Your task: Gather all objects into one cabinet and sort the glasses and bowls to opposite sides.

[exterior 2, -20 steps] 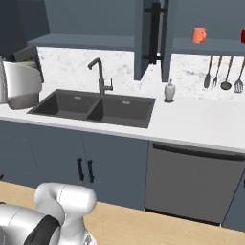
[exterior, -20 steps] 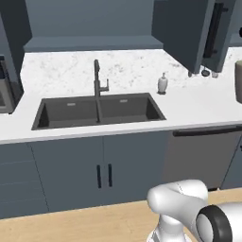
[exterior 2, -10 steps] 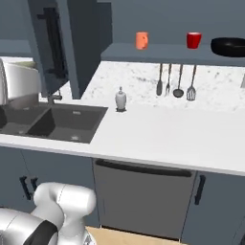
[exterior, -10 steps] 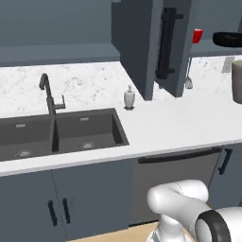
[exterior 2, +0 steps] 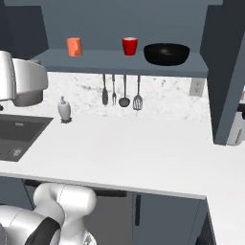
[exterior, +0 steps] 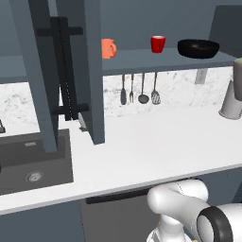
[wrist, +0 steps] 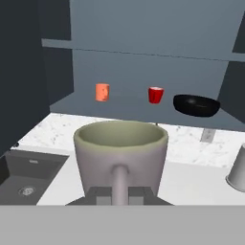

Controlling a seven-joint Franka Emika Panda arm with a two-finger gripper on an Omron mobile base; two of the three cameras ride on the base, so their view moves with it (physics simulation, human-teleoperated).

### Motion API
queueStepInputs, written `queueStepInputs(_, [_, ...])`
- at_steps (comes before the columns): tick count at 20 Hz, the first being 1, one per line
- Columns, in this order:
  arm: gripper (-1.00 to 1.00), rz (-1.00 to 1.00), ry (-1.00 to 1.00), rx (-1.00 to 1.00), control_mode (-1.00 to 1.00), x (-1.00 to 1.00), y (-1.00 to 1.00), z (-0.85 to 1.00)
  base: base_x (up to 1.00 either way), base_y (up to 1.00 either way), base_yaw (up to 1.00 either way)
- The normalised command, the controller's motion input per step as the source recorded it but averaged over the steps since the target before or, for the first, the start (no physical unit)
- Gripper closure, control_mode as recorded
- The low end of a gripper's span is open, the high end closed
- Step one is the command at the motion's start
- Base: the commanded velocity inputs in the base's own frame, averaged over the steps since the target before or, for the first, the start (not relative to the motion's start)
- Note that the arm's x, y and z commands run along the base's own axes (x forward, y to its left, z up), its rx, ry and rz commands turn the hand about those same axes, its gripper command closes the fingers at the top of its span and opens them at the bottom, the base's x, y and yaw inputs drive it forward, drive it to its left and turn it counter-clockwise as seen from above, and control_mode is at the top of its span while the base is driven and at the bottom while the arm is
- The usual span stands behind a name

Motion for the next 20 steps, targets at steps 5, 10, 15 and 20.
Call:
queueStepInputs(5, [1.00, 0.00, 0.00, 0.00, 1.00, 0.00, 0.00, 0.00, 0.00, 0.00, 0.00])
queueStepInputs(10, [1.00, 0.00, 0.00, 0.00, 1.00, 0.00, 0.00, 0.00, 0.32, 0.20, 0.00])
queueStepInputs(15, [1.00, 0.00, 0.00, 0.00, 1.00, 0.00, 0.00, 0.00, 1.00, 0.00, 0.00])
queueStepInputs(20, [1.00, 0.00, 0.00, 0.00, 1.00, 0.00, 0.00, 0.00, 0.98, -0.02, 0.00])
